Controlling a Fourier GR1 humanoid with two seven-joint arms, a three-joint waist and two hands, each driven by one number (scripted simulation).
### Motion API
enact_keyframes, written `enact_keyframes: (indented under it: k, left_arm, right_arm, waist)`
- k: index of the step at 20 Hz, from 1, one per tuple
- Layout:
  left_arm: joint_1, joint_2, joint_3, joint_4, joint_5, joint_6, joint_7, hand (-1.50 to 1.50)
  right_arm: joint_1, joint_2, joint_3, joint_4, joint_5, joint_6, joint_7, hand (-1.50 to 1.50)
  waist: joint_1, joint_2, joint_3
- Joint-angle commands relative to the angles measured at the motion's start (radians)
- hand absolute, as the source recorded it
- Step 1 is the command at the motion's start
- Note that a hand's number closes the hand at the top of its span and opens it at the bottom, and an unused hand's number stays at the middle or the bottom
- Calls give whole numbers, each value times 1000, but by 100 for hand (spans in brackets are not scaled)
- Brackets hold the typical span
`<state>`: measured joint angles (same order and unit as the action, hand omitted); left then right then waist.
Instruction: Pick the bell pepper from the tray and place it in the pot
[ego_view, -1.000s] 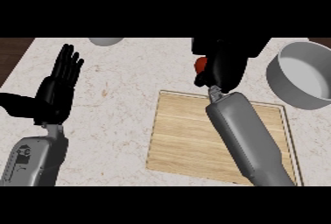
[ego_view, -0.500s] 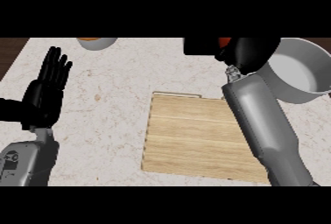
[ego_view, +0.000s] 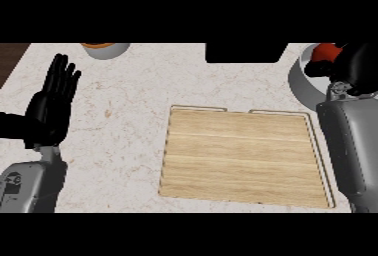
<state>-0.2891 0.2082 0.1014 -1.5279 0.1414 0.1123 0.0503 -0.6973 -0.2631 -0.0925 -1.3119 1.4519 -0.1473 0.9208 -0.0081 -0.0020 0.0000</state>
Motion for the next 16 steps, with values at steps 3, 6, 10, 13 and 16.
enact_keyframes:
  k: [3,6,10,13,16]
  left_arm:
    - [2,16,19,-38,2,-3,38,0]
    - [74,-4,-1,-56,1,-22,2,0]
    - [22,1,10,-4,-2,-33,-14,0]
    - [-46,-17,7,26,-21,7,16,0]
    - [31,-60,-25,-10,-35,7,-29,0]
  right_arm:
    - [146,-79,-98,-82,-100,-47,-81,150]
    - [199,-154,-181,-18,-213,-135,-229,150]
    - [208,-200,-234,154,-270,-251,-367,150]
    - [206,-229,-266,230,-302,-268,-410,150]
    - [159,-226,-270,367,-319,-334,-461,150]
  waist:
    - [5,1,0]
    - [8,1,0]
    - [12,5,1]
    - [11,5,1]
    - [17,5,1]
